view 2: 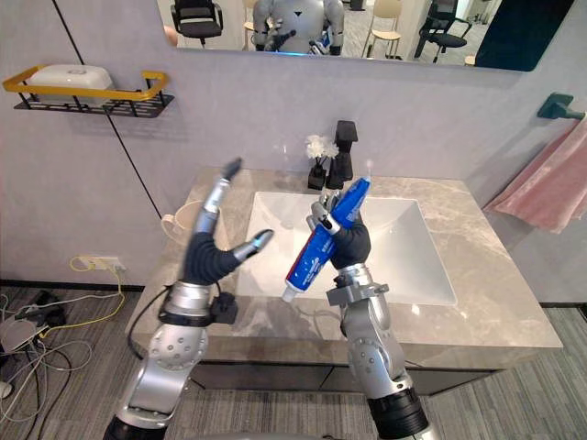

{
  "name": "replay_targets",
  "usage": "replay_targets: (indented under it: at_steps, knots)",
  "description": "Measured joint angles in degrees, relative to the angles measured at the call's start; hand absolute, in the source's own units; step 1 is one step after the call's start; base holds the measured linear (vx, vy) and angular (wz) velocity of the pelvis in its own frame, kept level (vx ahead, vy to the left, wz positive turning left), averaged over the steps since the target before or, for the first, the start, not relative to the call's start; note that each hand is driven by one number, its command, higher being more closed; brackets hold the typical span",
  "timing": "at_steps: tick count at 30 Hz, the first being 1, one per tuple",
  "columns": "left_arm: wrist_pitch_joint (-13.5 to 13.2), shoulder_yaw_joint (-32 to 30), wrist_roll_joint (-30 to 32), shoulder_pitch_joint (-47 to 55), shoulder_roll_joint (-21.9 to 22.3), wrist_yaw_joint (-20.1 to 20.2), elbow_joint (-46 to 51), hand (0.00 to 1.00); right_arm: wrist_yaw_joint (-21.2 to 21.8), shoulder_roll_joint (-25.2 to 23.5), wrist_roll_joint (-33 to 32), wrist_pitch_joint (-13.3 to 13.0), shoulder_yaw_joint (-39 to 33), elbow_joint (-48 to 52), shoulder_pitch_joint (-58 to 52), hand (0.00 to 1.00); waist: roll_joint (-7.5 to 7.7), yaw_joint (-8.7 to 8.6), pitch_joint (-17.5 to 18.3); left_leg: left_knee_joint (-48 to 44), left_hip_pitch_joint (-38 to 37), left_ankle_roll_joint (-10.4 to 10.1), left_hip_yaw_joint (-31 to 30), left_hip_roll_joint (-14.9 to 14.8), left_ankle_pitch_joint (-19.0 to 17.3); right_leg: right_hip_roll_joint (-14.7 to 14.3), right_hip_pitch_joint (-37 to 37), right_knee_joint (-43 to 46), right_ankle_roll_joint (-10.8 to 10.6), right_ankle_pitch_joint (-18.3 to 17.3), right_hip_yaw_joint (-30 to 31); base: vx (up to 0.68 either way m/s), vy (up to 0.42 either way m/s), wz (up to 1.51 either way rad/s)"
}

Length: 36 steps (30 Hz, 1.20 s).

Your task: Organize washtable

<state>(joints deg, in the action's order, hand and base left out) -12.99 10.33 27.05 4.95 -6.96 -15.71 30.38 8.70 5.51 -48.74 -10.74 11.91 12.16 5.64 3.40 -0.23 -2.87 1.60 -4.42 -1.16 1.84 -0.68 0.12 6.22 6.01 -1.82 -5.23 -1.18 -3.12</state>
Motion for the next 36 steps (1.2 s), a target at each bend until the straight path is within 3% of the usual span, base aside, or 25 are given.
replay_targets:
  at_steps: [4,9,15,19,26,31,36]
  knots:
    - [-0.06,-8.91,-0.6,4.14,0.76,-2.76,1.29,0.0,-0.03,0.07,1.29,-0.11,-2.01,0.08,0.05,1.0,-0.15,1.14,0.07,0.4,-0.06,-0.08,-0.88,0.09,0.34,0.03,0.59,-0.36,0.01,-0.01,-1.07,-0.01,-0.021,0.14]
    - [0.35,-23.19,-5.66,9.11,4.92,-5.64,-2.68,0.0,-0.77,0.07,2.44,-0.24,-4.72,0.62,0.19,1.0,-0.93,1.81,0.57,1.29,-0.15,0.01,-2.03,0.38,0.86,0.25,0.86,-0.43,0.03,-0.1,-2.31,-0.02,-0.014,0.12]
    - [1.57,-32.68,-23.72,10.22,6.96,-5.65,-23.75,0.0,-1.87,0.28,3.8,-0.35,-8.11,0.64,0.55,1.0,-1.2,2.91,0.76,3.73,-0.82,-0.11,-2.96,0.63,2.36,0.45,0.84,-0.41,-0.01,-0.13,-3.29,-0.04,-0.016,0.09]
    - [2.89,-33.51,-29.74,11.03,7.02,-3.62,-38.1,0.0,-2.43,0.54,3.82,-1.4,-8.22,0.64,0.8,1.0,-0.8,4.04,0.84,3.75,-0.82,-0.11,-3.03,0.8,2.36,0.67,0.85,-0.39,-0.07,-0.17,-3.51,-0.01,-0.003,0.0]
    - [5.52,-33.44,-33.12,10.98,6.89,1.03,-62.36,0.0,-2.51,0.55,4.29,-2.21,-8.06,0.64,0.95,1.0,0.23,4.19,0.65,3.77,-0.48,-0.13,-3.68,0.85,2.34,0.77,0.82,-0.49,-0.15,-0.72,-4.51,-0.01,-0.017,0.05]
    - [6.49,-32.04,-33.03,10.93,6.46,3.64,-68.58,0.0,-2.63,0.65,5.78,-2.45,-7.53,0.63,2.13,1.0,1.54,4.31,0.47,3.75,-0.23,-0.12,-3.99,0.61,2.34,0.79,0.82,-0.58,-0.19,-0.84,-4.71,0.0,-0.005,0.01]
    - [6.61,-29.46,-32.85,9.79,6.14,5.84,-73.27,0.0,-3.62,1.66,9.1,-2.49,-7.47,0.61,5.13,1.0,1.87,4.3,0.26,3.74,-0.03,-0.11,-4.04,0.57,2.32,0.81,0.82,-0.89,-0.24,-0.81,-4.74,0.0,0.0,0.0]
